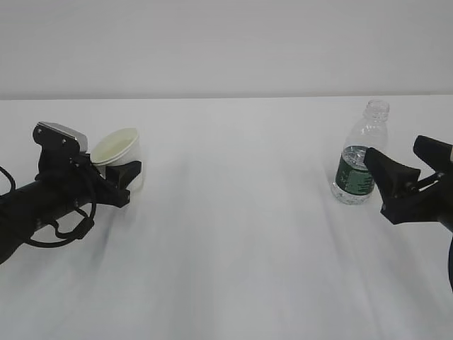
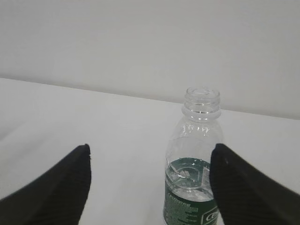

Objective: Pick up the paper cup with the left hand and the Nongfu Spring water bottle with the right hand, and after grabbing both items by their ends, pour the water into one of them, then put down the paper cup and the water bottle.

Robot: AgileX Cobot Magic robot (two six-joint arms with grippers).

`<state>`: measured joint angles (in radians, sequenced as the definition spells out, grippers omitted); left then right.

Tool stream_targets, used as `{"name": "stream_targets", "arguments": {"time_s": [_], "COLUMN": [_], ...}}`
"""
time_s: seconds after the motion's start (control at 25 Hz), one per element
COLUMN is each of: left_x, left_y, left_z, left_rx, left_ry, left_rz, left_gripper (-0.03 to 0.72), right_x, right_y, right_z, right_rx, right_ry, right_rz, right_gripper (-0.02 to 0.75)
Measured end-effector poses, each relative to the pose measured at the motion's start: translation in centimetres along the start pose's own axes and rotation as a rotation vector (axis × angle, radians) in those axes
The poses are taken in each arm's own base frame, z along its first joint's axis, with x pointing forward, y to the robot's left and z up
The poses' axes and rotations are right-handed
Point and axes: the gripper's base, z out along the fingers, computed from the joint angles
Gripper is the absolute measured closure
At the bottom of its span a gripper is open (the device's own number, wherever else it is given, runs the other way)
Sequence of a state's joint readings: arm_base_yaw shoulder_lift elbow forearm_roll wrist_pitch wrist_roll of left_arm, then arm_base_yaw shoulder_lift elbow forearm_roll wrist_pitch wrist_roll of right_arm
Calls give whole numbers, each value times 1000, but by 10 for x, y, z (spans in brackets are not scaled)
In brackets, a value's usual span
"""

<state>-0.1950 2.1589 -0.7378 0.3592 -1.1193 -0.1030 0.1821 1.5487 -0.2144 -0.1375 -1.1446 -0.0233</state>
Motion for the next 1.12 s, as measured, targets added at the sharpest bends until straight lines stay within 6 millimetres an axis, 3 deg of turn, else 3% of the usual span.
{"name": "stream_targets", "arguments": {"time_s": [1.12], "left_x": [12], "left_y": [8], "left_z": [1], "left_rx": [-86], "left_ry": [25], "left_rz": [21], "left_gripper": [307], "right_x": [0], "right_y": [1], "right_z": [0], "right_rx": [-10], "right_ry": [0], "right_rz": [2], "right_gripper": [148]}}
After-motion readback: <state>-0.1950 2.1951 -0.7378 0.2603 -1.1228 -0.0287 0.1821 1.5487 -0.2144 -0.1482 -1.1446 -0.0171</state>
